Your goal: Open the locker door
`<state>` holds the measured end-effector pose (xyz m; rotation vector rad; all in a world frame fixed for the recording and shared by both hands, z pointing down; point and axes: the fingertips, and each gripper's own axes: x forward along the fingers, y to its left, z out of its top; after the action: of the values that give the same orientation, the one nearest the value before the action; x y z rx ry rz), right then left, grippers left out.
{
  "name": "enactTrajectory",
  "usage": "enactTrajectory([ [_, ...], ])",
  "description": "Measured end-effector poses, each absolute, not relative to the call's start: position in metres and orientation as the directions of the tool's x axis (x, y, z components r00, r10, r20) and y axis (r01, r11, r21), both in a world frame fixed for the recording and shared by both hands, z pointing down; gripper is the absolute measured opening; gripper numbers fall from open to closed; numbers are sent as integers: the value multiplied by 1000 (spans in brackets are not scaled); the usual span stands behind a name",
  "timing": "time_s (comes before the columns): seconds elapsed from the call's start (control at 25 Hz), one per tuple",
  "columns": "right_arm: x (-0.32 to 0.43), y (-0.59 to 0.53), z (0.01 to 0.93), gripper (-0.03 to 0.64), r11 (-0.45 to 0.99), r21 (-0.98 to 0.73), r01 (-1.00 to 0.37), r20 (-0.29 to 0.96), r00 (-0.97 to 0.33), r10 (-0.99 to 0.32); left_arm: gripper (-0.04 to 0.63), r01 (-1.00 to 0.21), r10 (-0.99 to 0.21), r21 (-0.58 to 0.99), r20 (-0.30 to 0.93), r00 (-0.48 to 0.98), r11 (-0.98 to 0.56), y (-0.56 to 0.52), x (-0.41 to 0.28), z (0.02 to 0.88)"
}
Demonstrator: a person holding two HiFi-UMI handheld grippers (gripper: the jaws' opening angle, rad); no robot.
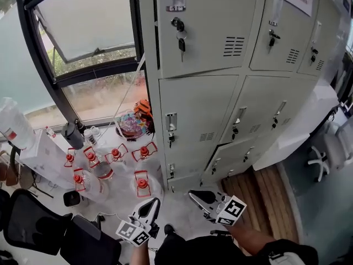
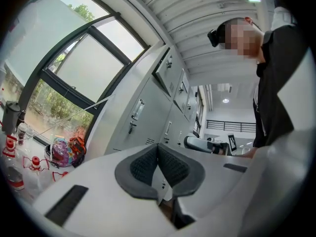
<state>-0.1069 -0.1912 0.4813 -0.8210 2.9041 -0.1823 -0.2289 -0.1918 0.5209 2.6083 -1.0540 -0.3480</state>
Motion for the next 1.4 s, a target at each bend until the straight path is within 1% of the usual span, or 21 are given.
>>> enactTrajectory([
  [0.32,-137,-246,460,14,803,-104,-587,-101,-797,-595,15,-595,-678,387,-116,726,-704,-235,-279,522],
  [0.52,-154,-271,444,19,796,-54,-602,-103,-790,-604,15,-580,-661,387,-114,741,-717,-253,-297,530],
  [0.76,-154,-296,431,42,776,-15,-631,-102,-771,-629,15,-565,-649,379,-140,748,-733,-267,-301,526],
  [0.88,-150,-310,428,72,762,-1,-647,-98,-758,-644,15,-568,-649,374,-135,749,-733,-271,-304,527],
  [0.96,-146,-321,422,78,756,20,-654,-95,-754,-650,15,-569,-648,371,-132,750,-734,-273,-304,526],
  [1.16,-142,-352,403,117,742,75,-666,-91,-746,-660,15,-579,-650,353,-125,750,-735,-273,-306,523],
  [1.28,-144,-368,395,118,734,120,-668,-77,-744,-664,15,-585,-659,362,-119,743,-726,-274,-310,526],
  [1.4,-144,-384,390,118,722,131,-680,-58,-732,-679,15,-581,-655,368,-113,747,-726,-274,-308,529],
])
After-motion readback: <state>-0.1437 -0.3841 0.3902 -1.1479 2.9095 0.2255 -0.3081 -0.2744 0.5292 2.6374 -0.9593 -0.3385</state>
